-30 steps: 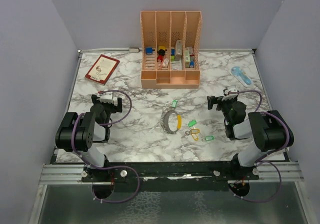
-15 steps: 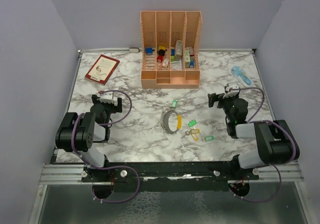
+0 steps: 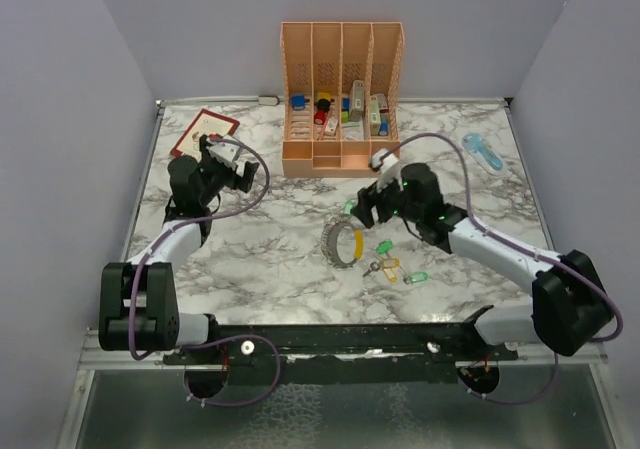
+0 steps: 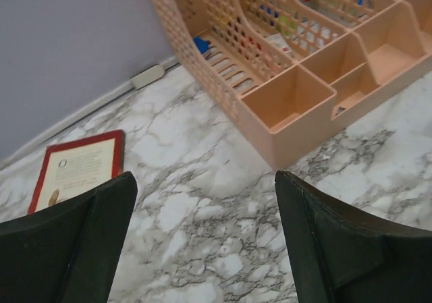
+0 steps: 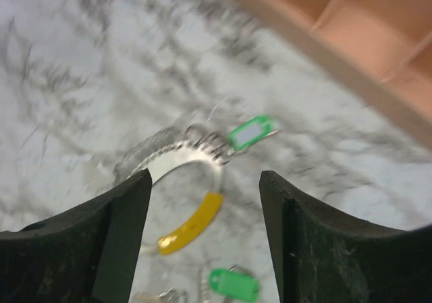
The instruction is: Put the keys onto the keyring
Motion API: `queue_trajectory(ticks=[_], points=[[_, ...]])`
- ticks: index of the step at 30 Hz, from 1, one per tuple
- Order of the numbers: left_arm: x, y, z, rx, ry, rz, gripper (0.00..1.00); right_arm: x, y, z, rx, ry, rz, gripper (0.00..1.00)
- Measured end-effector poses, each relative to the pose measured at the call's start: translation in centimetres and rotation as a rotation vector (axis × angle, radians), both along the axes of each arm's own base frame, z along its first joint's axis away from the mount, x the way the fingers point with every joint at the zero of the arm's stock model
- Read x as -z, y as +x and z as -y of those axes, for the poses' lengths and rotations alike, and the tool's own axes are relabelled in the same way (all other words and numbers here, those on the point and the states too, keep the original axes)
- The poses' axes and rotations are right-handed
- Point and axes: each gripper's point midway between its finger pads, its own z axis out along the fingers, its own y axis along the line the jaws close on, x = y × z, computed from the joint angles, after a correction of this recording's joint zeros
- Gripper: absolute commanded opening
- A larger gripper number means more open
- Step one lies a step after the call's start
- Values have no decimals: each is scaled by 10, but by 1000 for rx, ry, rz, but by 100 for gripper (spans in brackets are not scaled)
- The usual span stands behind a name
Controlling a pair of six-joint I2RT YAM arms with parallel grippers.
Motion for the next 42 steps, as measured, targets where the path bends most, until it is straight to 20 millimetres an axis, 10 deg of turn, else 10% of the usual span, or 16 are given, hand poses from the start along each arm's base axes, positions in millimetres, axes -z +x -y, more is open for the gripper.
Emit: queue_trajectory(ticks=[4,9,15,26,42], points=[[-14,-4,36,183,43,-49,84,55,-65,-41,-161,-132,-228,65],[15,-32,68,334,71,-210,84,58,-104,-37,-174,-179,-317,58],[38,-48,69,361,83,-314,84,45,-119,-36,-166,-157,-329,45],[46,-56,76,390,76,-358,84,119,-154,-40,-174,-361,-527,44],[52,-60,84,407,69,-384,84,120,-134,-47,-135,-403,-452,38]])
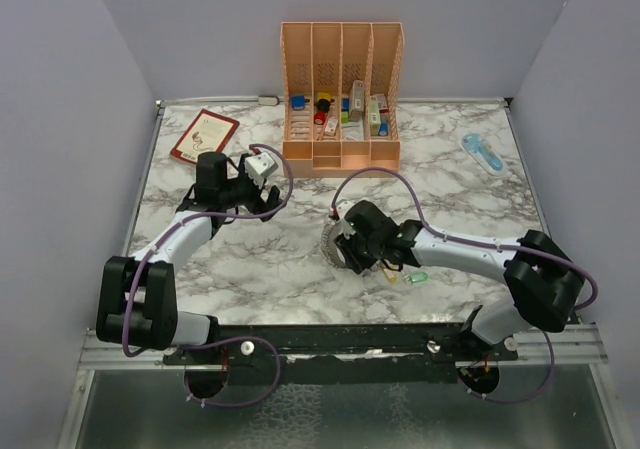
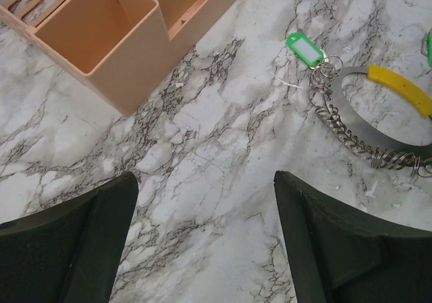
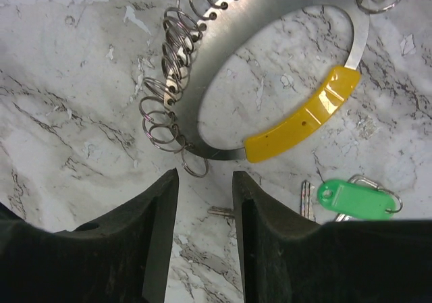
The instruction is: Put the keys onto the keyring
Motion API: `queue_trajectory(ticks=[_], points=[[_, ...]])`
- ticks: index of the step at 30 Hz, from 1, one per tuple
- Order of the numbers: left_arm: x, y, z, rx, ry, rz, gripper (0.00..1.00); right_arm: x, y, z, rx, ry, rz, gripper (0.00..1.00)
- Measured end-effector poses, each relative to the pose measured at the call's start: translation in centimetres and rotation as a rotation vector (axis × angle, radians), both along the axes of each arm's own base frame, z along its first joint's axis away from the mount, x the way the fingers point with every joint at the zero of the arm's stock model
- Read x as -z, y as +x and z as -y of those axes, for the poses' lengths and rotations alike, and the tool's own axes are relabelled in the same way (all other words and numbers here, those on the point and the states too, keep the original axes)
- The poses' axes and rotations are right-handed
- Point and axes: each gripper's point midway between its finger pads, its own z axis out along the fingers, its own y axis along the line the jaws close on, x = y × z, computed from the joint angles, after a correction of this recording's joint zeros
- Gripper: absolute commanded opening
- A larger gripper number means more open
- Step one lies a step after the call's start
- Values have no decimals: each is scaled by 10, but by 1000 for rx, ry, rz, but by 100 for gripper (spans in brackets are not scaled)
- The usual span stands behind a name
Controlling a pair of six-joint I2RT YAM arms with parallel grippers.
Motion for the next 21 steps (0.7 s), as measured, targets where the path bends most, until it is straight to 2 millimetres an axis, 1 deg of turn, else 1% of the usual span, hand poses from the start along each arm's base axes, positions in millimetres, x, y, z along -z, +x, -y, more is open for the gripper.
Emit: queue_trajectory(ticks=[5,15,21], points=[[2,0,0,1,1,-6,84,-1,7,-7,-24,0,22,36],[6,0,2,5,3,-16,84,2,5,-5,-45,-13,21,35],[7,-1,2,6,4,-21,84,6,0,-4,-61,-11,2,35]])
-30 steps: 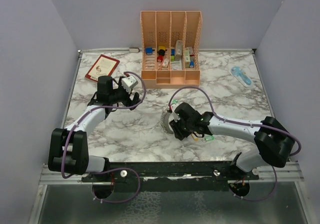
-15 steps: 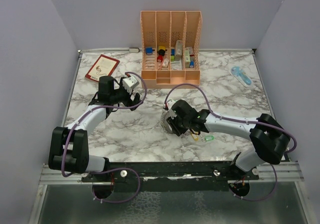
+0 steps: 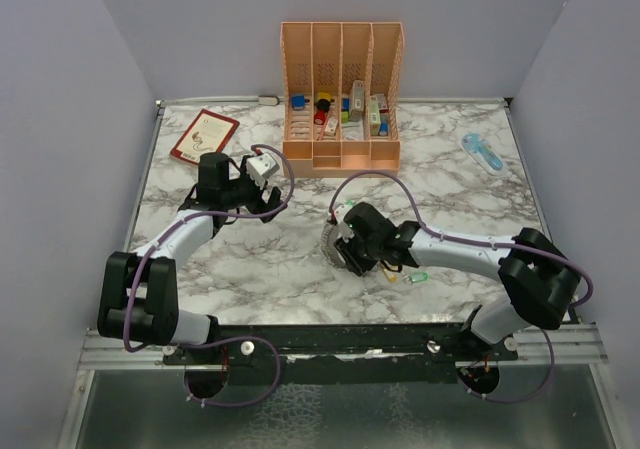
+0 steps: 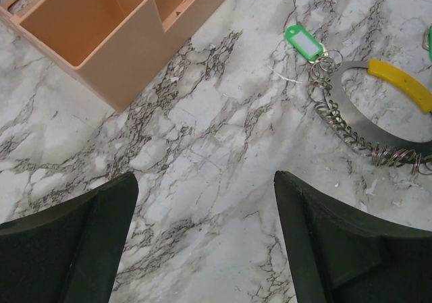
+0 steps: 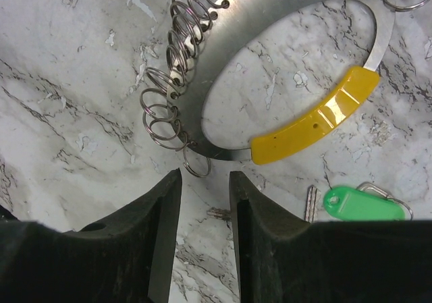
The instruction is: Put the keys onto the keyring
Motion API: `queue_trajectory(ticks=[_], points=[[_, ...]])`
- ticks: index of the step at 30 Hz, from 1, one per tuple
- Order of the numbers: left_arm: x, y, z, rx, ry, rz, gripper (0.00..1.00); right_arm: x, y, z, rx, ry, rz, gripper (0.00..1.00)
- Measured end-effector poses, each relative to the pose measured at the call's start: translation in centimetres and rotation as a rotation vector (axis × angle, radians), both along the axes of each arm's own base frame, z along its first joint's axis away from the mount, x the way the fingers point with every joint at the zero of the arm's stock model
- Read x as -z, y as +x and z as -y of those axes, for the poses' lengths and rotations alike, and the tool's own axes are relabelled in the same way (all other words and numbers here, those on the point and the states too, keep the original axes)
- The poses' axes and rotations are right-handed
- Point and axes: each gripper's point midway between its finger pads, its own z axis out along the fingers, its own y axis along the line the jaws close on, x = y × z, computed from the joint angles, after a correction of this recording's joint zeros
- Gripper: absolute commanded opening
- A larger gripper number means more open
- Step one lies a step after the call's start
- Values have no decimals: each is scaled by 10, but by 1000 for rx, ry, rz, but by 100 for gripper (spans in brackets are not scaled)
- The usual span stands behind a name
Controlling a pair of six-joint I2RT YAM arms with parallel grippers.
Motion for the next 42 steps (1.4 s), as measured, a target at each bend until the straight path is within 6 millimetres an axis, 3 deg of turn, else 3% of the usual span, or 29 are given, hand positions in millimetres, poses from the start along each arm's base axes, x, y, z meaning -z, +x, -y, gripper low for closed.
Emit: queue_trajectory(ticks=[8,17,23,29,33,42], points=[[4,0,0,-1,2,-12,84,8,-3,2,-11,-13,-14,30],[4,1,0,-1,1,-23,84,15,0,0,-19,-21,-13,18],[-5,6,4,5,-1,-8,84,17,0,-2,-21,-22,-12,2],[-10,5,5,10,0,-24,84,14,3,-5,-25,-4,1,1],[-21,5,10,33,-14,-29,84,0,3,-8,-29,47,34,1],[-42,-11,30,139,-120,-80,84,-71,13,-21,-41,261,212,1]])
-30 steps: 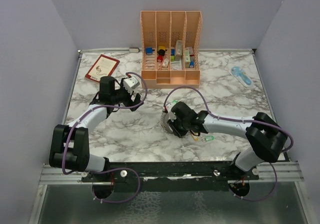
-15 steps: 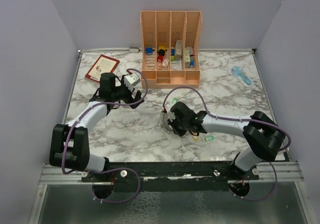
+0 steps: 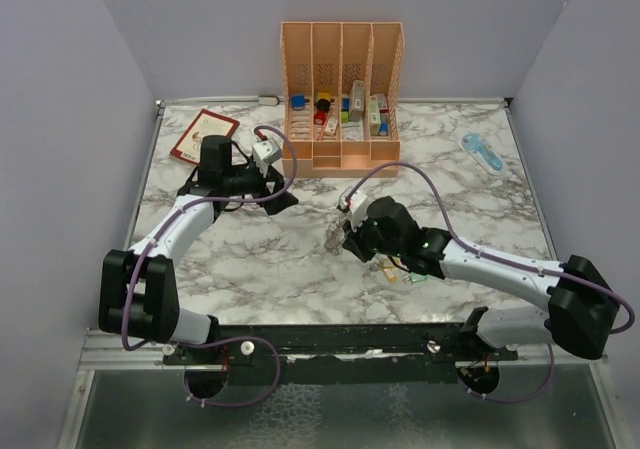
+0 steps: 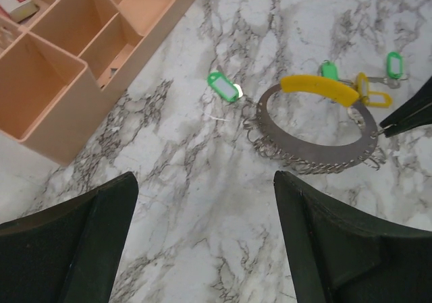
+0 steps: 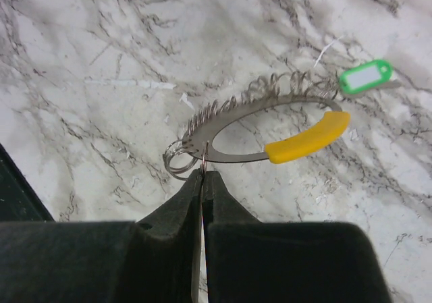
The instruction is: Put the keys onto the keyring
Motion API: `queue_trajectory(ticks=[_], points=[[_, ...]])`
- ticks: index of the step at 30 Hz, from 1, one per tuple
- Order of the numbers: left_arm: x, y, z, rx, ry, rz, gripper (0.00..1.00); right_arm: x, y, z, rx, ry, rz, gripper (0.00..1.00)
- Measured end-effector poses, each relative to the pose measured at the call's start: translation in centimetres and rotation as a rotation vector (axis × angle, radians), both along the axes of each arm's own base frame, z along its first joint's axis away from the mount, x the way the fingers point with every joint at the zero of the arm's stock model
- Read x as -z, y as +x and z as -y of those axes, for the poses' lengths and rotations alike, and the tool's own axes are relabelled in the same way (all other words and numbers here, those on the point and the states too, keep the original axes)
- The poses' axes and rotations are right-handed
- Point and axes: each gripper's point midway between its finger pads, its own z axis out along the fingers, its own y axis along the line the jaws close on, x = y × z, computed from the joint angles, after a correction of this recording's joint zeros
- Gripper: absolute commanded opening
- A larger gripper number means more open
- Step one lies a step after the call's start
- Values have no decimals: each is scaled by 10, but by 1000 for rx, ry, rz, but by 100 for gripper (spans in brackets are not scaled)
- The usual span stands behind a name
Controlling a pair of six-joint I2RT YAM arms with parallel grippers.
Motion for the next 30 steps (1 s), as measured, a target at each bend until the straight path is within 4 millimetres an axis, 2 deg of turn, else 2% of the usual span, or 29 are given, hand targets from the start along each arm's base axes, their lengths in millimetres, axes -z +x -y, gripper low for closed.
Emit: queue_trajectory(ticks=[8,12,24,30], points=[[-26,-29,41,180,-62,-36,84,-41,5,-5,-13,104,106,1],[-28,-39,47,222,-85,-62,84,-57,7,-7,-15,146,144,1],[-25,-55,61,287,-103,-105,84,-69,6,-15,-43,196,162,1],[-14,-72,72,354,-64,-124,83,-73,4,-24,-83,207,154,1]])
